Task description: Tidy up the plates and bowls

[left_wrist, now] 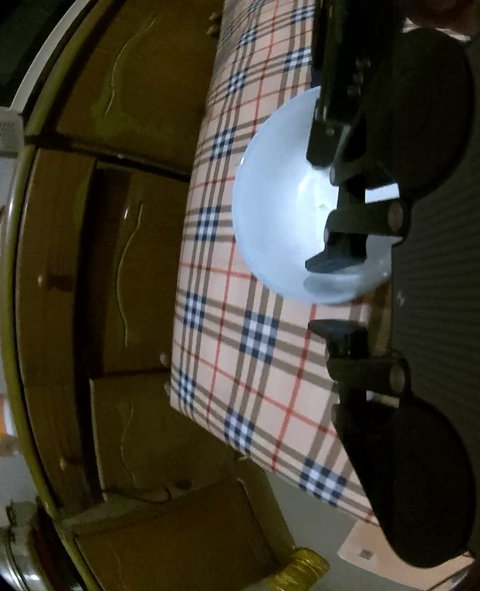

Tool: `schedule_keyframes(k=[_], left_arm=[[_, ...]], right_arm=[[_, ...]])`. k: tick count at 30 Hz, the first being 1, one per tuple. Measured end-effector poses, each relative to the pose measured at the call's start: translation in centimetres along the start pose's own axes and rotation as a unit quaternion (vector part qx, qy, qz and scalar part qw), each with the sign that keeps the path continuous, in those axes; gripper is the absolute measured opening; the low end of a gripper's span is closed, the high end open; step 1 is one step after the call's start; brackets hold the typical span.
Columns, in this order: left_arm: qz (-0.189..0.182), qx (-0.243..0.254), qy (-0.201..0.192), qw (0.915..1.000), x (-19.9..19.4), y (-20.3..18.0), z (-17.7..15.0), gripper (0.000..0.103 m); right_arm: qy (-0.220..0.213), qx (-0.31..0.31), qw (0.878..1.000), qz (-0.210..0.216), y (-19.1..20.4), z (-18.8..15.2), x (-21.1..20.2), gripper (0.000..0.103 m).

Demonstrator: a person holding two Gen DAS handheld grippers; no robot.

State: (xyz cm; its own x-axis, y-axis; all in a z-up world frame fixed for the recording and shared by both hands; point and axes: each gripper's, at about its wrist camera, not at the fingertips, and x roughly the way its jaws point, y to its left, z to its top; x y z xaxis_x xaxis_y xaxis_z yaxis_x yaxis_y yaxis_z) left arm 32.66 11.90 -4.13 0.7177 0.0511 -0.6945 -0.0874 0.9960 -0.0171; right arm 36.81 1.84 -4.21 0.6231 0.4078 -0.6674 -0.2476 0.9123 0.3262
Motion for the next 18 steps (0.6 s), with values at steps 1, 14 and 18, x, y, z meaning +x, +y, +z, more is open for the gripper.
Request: schedule_keyframes(k=[1,14,18], left_arm=[[-0.005,-0.001,0.001,1.0000,0.1,-0.1,0.0,0.023],[-0.005,-0.009,-0.027,0.9996,-4.4,-2.2,-0.1,0.021],[-0.006,-0.006,-0.051,0.9987,-7.8,-3.4,0.3,0.021]], right_arm=[[-0.004,0.000,1.000,0.004,0.2,-0.1,0.0,0.018],[-0.036,-0.017,0.999,-0.008,0.5,-0.4,-5.2,0.018],[-0.063,-0.023,0.998,-0.014,0.8,0.0,-9.0,0.018]])
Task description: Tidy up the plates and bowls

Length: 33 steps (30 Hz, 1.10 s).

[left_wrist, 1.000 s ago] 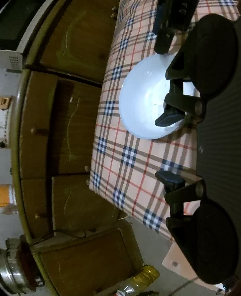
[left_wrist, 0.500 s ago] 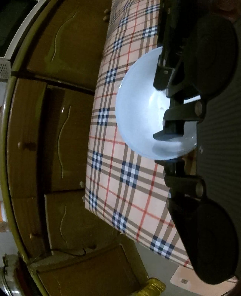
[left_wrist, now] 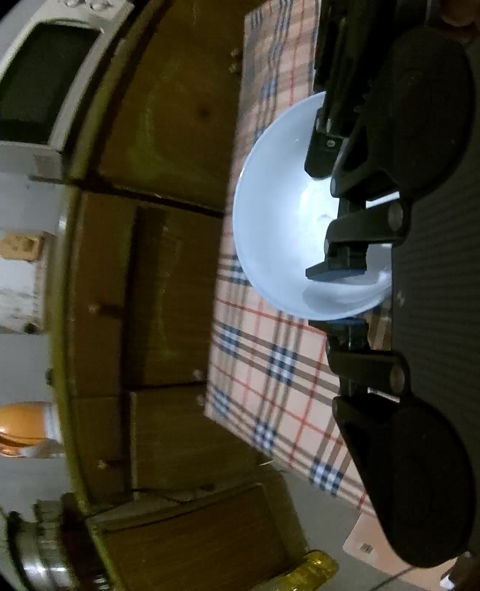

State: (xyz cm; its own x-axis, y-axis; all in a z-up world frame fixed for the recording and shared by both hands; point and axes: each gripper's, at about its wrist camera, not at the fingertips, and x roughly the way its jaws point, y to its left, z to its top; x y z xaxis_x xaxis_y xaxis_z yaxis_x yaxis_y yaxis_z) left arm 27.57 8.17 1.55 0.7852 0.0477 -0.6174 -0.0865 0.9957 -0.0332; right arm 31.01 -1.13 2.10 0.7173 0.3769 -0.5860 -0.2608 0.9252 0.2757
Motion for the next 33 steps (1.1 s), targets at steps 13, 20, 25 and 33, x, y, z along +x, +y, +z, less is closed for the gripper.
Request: schedule_keyframes(k=[13,20,25,33], left_arm=[[-0.012,0.015,-0.062,0.9979,-11.5,-4.2,1.2,0.021],[-0.024,0.021,-0.085,0.9958,-15.8,-6.0,0.4,0.021],[-0.029,0.025,-0.095,0.9947,-18.2,-6.7,-0.4,0.021],[-0.038,0.031,-0.103,0.9935,-20.7,-7.8,-1.8,0.022]], right_arm=[[-0.067,-0.023,0.997,-0.016,0.4,1.7,-13.9,0.018],[-0.093,-0.026,0.995,-0.027,0.4,1.0,-20.0,0.018],[-0.105,-0.033,0.993,-0.034,0.6,-0.2,-23.3,0.018],[-0.119,-0.037,0.991,-0.046,0.6,-1.9,-26.8,0.018]])
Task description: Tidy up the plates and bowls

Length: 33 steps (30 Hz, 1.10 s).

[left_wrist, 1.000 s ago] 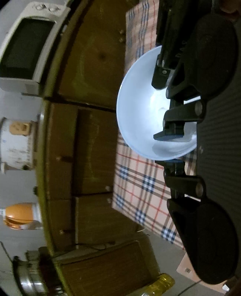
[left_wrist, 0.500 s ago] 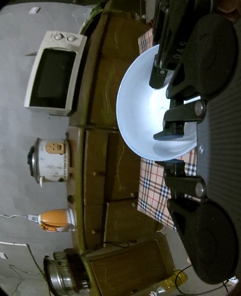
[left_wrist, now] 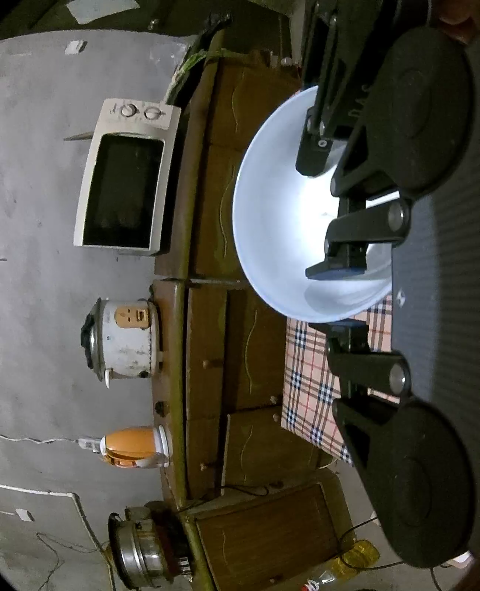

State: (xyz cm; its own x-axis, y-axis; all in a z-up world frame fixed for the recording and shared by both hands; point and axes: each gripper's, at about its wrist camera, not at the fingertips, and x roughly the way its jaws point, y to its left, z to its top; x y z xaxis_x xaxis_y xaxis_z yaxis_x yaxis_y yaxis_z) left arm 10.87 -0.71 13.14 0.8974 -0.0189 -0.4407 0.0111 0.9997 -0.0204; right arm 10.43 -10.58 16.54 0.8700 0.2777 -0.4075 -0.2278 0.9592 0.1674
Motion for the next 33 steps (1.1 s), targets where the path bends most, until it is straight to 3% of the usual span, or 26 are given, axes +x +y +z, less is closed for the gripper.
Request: schedule_keyframes(k=[33], left_arm=[[-0.066,0.037,0.024,0.9968,-2.0,-7.6,-6.4,0.022]], right_arm=[[0.007,0.045,0.996,-0.074,-7.8,-8.3,-7.4,0.018]])
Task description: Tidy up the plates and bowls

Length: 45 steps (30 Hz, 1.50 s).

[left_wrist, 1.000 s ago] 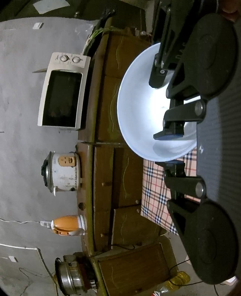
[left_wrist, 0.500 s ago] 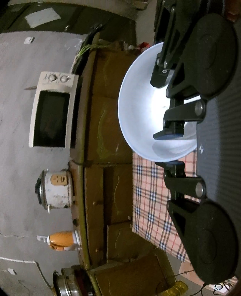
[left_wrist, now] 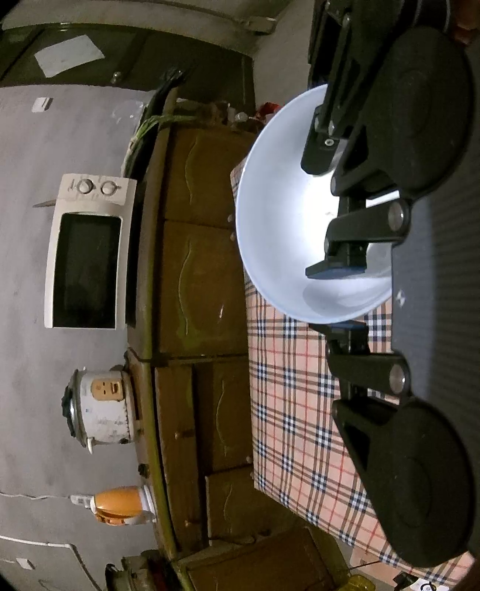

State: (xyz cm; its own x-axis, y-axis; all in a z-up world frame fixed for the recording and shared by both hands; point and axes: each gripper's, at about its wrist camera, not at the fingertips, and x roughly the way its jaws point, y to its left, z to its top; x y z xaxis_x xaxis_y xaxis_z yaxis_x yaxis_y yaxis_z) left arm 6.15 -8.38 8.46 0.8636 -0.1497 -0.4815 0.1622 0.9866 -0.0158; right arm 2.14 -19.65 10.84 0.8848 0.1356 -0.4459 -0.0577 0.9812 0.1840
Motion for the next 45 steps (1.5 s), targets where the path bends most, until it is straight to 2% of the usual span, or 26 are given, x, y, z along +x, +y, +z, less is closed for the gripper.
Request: schedule_keyframes(k=[26,45], left_arm=[[-0.043,0.023,0.033,0.9983,1.8,-3.8,-3.1,0.022],[-0.077,0.050,0.101,0.9906,6.4,-6.6,-8.2,0.022]], right_arm=[[0.025,0.040,0.998,-0.030,-5.3,-4.3,-1.1,0.018],[0.092,0.075,0.991,-0.056,-9.8,-10.5,1.7,0.018]])
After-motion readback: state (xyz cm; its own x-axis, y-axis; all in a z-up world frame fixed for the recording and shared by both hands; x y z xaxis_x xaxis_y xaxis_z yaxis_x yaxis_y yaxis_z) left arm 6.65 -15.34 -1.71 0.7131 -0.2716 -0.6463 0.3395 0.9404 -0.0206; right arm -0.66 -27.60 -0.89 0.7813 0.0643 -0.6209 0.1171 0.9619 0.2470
